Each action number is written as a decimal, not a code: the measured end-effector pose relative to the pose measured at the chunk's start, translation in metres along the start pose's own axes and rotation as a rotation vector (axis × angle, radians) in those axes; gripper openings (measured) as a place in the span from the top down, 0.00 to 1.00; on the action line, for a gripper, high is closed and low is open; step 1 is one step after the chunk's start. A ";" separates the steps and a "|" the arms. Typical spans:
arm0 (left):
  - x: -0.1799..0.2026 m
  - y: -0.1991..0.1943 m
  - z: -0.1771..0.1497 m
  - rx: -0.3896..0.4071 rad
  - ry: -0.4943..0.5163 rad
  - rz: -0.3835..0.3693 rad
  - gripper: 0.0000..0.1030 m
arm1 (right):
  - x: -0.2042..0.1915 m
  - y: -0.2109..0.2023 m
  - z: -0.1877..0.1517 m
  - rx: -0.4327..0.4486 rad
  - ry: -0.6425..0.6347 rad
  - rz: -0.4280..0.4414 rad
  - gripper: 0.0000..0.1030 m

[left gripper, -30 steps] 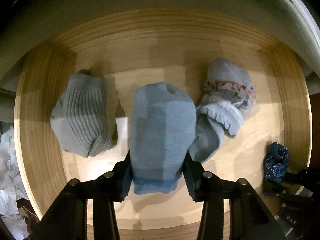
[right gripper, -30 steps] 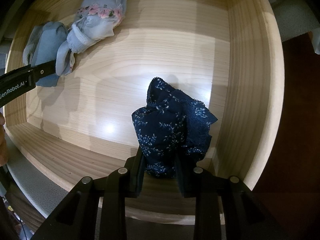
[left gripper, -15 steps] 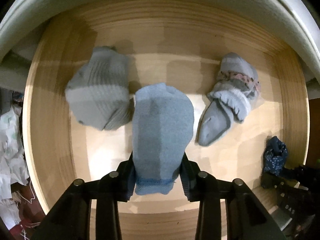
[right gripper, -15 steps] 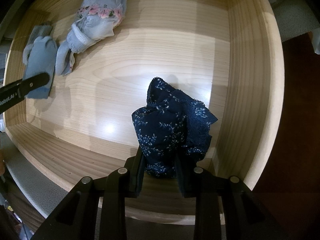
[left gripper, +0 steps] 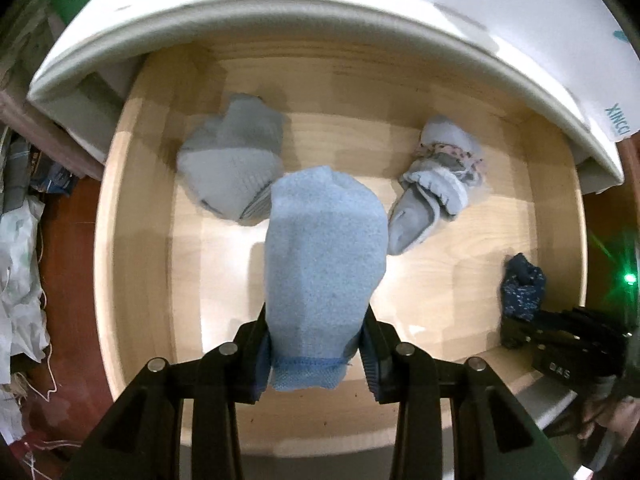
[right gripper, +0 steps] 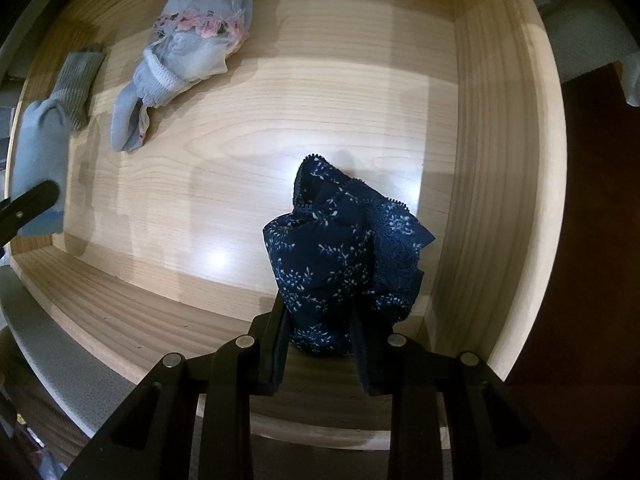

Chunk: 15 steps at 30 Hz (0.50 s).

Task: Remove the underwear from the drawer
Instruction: 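Lift the pale blue sock with the left tool and carry it over the white box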

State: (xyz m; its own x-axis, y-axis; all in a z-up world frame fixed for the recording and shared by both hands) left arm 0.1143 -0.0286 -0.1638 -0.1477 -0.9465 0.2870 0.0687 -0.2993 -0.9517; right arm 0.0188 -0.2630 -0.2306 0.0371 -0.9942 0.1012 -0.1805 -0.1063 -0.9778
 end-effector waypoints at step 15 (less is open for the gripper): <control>0.005 -0.071 0.008 0.156 0.035 0.028 0.64 | -0.004 -0.002 -0.004 0.021 -0.012 -0.009 0.71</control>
State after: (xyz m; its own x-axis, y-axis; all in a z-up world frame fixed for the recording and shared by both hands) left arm 0.1162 -0.0126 -0.0941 -0.1778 -0.9508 0.2538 0.2250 -0.2904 -0.9301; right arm 0.0155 -0.2585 -0.2285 0.0508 -0.9929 0.1077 -0.1595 -0.1145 -0.9805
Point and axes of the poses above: each gripper's, at about its wrist camera, not at the fingertips, and y roughly the way its jaws point, x to its right, z to its top, the point moved 10 cm from there along y, roughly the way its jaws point, and after that the axes turned 10 degrees about -z, right-handed, at the moved point
